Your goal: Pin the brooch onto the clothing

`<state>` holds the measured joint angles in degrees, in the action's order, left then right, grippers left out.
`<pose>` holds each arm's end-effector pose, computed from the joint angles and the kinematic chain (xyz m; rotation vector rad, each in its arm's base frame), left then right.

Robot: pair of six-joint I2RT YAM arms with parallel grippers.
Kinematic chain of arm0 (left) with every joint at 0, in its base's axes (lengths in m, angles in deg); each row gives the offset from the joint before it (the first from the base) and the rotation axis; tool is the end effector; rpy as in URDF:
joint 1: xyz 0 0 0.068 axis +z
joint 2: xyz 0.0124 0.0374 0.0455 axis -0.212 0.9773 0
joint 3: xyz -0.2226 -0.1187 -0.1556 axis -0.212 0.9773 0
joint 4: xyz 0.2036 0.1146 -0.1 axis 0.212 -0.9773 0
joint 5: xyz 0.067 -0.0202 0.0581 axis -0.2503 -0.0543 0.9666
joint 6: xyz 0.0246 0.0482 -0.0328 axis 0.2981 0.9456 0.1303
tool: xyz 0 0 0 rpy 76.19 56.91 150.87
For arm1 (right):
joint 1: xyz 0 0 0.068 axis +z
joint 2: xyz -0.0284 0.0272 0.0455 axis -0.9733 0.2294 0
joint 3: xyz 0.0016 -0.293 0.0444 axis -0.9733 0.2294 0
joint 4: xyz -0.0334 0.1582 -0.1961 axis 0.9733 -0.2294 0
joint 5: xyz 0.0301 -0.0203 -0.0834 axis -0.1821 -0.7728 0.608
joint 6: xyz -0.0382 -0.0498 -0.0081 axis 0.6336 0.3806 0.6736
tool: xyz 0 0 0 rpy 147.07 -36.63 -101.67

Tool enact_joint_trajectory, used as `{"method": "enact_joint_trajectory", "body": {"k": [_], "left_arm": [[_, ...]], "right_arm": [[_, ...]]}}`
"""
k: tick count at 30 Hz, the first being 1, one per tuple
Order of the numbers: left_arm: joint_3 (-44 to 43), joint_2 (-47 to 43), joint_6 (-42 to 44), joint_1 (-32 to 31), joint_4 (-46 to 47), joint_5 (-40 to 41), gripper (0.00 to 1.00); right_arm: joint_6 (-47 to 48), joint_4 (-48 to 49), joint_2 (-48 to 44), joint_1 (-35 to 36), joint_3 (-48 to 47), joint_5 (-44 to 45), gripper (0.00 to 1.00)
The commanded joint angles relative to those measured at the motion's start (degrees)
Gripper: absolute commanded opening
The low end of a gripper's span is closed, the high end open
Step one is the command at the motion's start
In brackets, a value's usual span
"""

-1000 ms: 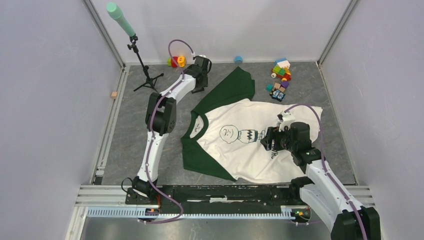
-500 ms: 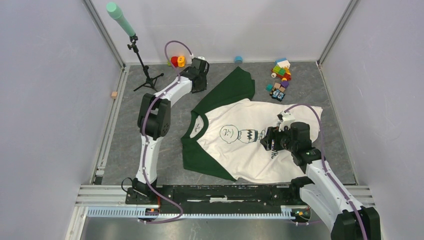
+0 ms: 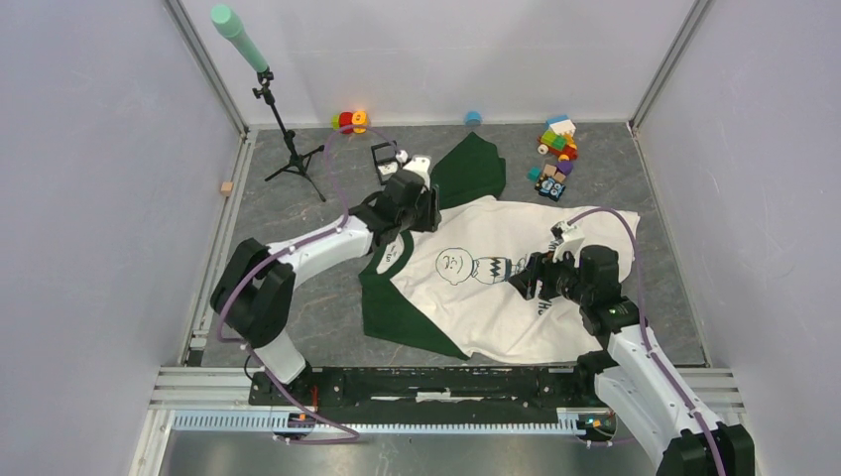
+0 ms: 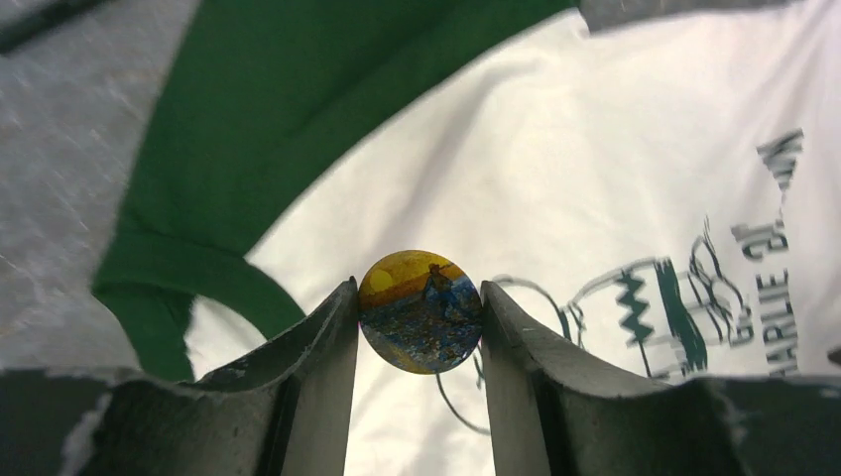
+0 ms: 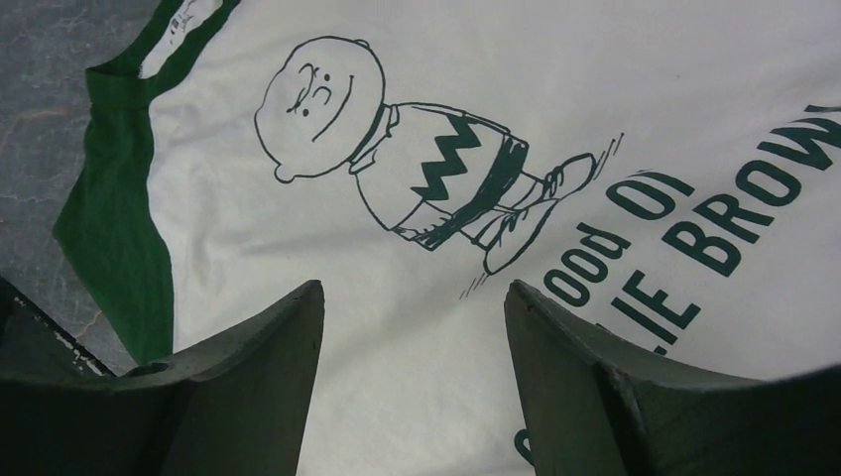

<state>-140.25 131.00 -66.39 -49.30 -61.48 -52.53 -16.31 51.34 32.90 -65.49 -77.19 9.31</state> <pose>0.3191 -0.2337 0.2617 0.2439 2.2383 -0.4233 0.1411 0.0471 0.2046 -0.1723 2.1481 0.6867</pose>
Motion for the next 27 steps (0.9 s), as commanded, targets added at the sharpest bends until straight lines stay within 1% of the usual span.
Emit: {"method": "enact_joint_trajectory", "body": {"k": [1,4,8,13,17,19,23,27], "left_arm": [[10.50,-6.36,-5.11,-4.28,11.18,-1.53,0.38],[16.70,-9.27,-3.25,-8.61,14.29,0.94,0.38],[26.80,-14.70,2.05,-15.56,22.37,6.31,0.39],[36.27,-18.89,5.00,-20.65,31.62,6.74,0.39],[39.80,-19.03,7.48,-25.12,37.24,10.02,0.39],[40.91,-18.36,8.55,-27.18,40.09,11.34,0.39],[41.35,-15.96,10.05,-30.18,45.01,12.74,0.39],[40.57,-13.79,12.59,-33.08,46.48,14.79,0.39]], "right_arm": [[-4.15,5.40,-1.77,0.25,1.86,-4.59,0.73],[-6.55,7.29,-1.72,0.27,3.38,-6.08,0.72],[-7.60,8.27,0.08,0.21,5.17,-7.42,0.72],[-12.11,13.03,1.89,0.68,6.31,-12.42,0.71],[-14.26,14.42,4.91,2.83,5.97,-13.56,0.70],[-16.33,16.66,6.17,4.51,6.13,-14.12,0.69],[-20.89,21.65,7.85,8.39,6.11,-13.91,0.68],[-21.70,22.51,9.05,10.34,5.75,-12.81,0.67]]}}
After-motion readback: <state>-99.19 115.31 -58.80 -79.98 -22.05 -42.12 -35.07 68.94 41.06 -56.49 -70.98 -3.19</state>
